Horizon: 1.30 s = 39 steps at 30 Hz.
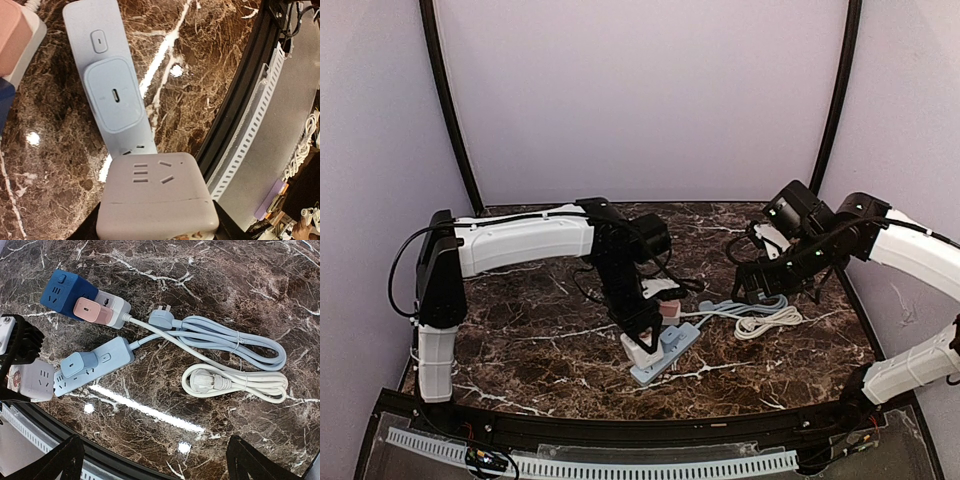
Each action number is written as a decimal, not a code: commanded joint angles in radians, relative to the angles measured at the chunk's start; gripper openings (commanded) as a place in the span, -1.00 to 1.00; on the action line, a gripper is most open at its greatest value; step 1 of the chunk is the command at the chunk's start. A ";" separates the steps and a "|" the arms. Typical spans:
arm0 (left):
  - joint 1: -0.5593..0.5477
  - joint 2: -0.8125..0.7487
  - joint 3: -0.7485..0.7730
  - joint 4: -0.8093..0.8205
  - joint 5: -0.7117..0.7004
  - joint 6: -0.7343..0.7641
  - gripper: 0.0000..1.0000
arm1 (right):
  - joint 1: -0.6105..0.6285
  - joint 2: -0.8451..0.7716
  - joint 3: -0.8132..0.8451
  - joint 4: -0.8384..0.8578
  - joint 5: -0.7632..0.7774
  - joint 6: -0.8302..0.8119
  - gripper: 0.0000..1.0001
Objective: Insert the plug
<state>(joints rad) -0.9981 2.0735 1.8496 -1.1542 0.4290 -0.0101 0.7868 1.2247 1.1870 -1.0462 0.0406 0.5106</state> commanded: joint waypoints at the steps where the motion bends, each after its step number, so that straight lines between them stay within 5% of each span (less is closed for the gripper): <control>1: 0.008 -0.028 -0.036 -0.019 0.115 0.048 -0.71 | -0.006 -0.009 -0.020 0.020 -0.013 0.009 0.97; 15: 0.066 -0.019 -0.117 0.078 0.210 0.094 -0.68 | -0.006 -0.028 -0.033 0.018 -0.012 0.001 0.97; 39: 0.083 -0.046 -0.201 0.126 0.149 0.082 -0.72 | -0.006 -0.031 -0.044 0.009 -0.013 -0.002 0.97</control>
<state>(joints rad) -0.9215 2.0674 1.6894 -1.0191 0.6041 0.0681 0.7868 1.2037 1.1568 -1.0412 0.0265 0.5102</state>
